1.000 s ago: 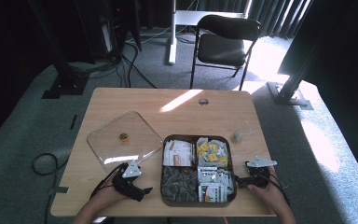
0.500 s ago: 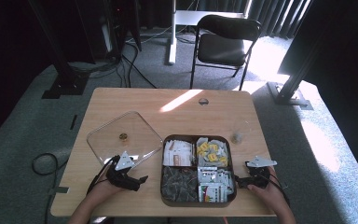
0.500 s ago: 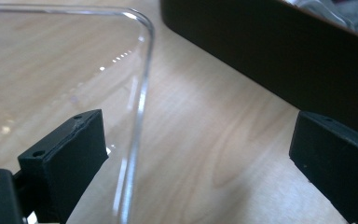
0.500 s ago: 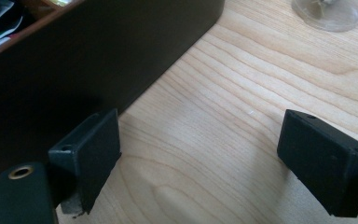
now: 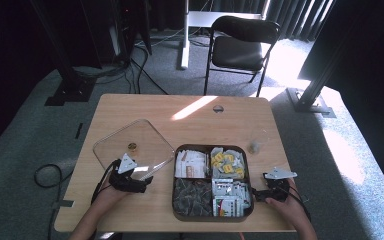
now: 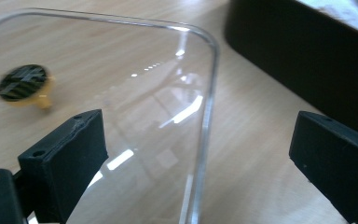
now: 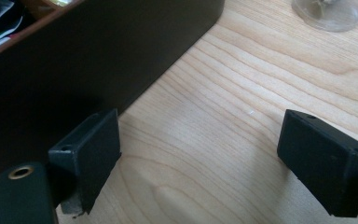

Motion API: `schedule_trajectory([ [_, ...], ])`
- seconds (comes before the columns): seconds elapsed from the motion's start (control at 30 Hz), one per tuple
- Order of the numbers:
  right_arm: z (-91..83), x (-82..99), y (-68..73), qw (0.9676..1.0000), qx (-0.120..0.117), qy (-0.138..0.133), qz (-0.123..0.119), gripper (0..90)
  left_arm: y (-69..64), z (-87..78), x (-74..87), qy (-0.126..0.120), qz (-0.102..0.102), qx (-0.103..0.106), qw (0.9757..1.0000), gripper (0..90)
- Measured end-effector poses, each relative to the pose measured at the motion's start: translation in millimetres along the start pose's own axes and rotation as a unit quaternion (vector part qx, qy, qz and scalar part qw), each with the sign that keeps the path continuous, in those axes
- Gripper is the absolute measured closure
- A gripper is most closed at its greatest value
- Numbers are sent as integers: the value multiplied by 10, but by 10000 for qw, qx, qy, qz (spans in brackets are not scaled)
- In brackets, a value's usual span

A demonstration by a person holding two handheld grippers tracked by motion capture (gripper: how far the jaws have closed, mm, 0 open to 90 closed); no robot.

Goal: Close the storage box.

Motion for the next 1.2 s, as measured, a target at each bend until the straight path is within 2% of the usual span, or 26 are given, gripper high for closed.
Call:
schedule_trajectory([
  [0.2, 0, 0, 0, 10000, 1, -1, -1, 124, 137, 39, -21, -49, -199, -99, 9997, 40],
  [0.43, 0, 0, 0, 10000, 1, 0, -1, 124, 296, 112, -30, -14, -364, -394, 9986, 40],
  [0.8, 0, 0, 0, 10000, 2, 0, -3, 124, 492, 153, -91, -20, -721, -487, 9962, 40],
  [1.0, 0, 0, 0, 10000, 2, 0, -2, 125, 574, 179, -131, 0, -787, -550, 9954, 40],
  [1.2, 0, 0, 2, 10000, -1, 1, -11, 125, 634, 198, -175, -29, -882, -521, 9947, 50],
])
Point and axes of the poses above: each handheld gripper's, and its own axes: z roughly forward along the jaws, x roughly out of its underside, y roughly to its left, the point moved 8 cm from there along z, roughly forward along the jaws, and after that the axes turned 14 degrees about y, right-handed, at the moved point
